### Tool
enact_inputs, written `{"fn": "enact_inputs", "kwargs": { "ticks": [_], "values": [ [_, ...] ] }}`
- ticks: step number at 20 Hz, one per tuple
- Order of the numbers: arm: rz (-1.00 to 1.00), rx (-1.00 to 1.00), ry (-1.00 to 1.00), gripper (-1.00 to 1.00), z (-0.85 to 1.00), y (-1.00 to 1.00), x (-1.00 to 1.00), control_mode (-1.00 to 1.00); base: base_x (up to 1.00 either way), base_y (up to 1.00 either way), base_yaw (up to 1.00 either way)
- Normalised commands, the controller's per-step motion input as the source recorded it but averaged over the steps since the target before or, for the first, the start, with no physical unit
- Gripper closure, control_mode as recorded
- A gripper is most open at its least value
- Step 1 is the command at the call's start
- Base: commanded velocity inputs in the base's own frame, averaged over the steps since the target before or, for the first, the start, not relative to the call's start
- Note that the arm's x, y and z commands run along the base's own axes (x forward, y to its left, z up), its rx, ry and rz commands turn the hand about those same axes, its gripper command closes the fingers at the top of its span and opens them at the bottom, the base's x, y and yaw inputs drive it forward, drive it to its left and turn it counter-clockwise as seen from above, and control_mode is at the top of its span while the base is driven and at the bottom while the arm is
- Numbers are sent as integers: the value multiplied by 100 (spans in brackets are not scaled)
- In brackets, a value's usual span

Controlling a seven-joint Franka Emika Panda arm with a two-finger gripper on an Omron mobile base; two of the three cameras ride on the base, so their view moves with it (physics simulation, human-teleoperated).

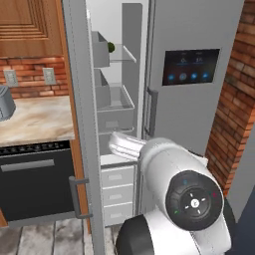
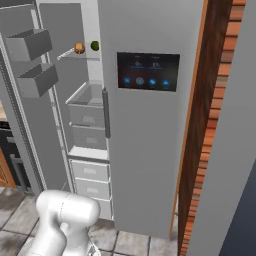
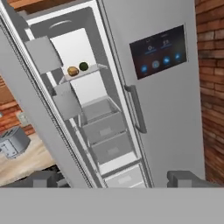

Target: There's a chicken drumstick in the fridge that needs to be moved to the freezer for freezing. Pick up the chicken drumstick from the fridge, place it on any shelf in the freezer, and close the fridge and freezer doors when done.

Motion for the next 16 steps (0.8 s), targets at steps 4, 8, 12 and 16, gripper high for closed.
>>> {"fn": "enact_inputs", "kwargs": {
  "ticks": [4, 8, 12, 16],
  "values": [
    [-3, -7, 0, -100, -32, 100, 80, -100, 0, 0, 0],
    [-3, -8, -1, -100, -62, 100, 88, -100, 0, 0, 0],
    [-1, -9, -7, -100, -90, 100, 55, -100, 0, 0, 0],
    [-1, -7, -13, -100, -79, 96, 67, -100, 0, 0, 0]
  ]
}}
